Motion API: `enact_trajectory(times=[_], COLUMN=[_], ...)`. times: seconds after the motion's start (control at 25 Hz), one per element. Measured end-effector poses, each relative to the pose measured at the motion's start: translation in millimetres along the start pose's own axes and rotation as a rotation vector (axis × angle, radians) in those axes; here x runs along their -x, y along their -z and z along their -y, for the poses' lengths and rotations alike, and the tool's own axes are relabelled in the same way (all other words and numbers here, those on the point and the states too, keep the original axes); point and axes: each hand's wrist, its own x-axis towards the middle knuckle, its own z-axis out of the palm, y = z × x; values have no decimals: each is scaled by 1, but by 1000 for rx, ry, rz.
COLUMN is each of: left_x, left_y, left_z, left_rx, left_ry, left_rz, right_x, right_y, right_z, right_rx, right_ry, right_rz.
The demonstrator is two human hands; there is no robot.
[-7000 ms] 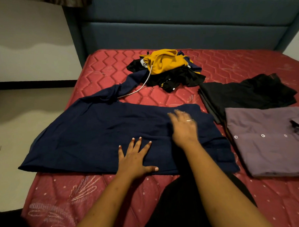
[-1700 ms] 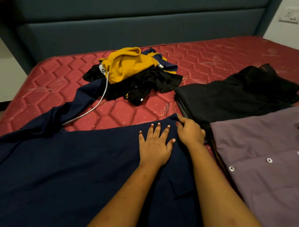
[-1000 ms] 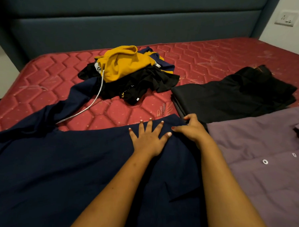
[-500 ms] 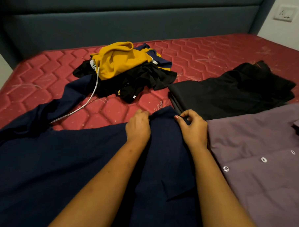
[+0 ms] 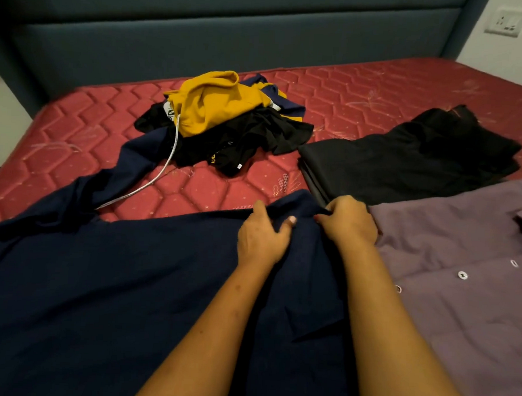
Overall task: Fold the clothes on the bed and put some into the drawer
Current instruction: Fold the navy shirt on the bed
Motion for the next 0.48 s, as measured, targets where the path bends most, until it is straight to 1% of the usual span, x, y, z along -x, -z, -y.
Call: enact_trajectory(times=[0.04,0.12,0.16,0.24,0.28,0.32,0.36,0.4,0.44,0.48], left_x=[6,15,13,4,-1,-4,-8,-10,-11,-11], left_y=[-4,-11,-13,-15,-17,-18,-19,-18,-17,-16], left_z=[-2,-4,-3,0,1,2,3,4,6,7], left_rx=[12,-123,-208,-346,-399,-437,-468,-500,-529,-547], left_ry=[-32,-132,-169,-218,-234,-246,-257,-274,-291,-302], left_rz=[74,199,219,249,280,306,319,324,323,325], right_x=[8,18,19,16,15,15,17,22,24,24], right_y=[-10,-28,-31,-33,-35,-39,-44,-51,-61,-66], right_z=[1,-1,-2,1,4,10,16,18,17,14], right_rx=[90,202,213,147,93,-1,-127,-230,-261,-208], right_ry=[21,130,178,292,341,388,424,446,468,485], right_rz=[-110,-282,-368,-581,-625,-541,-382,-170,-26,40])
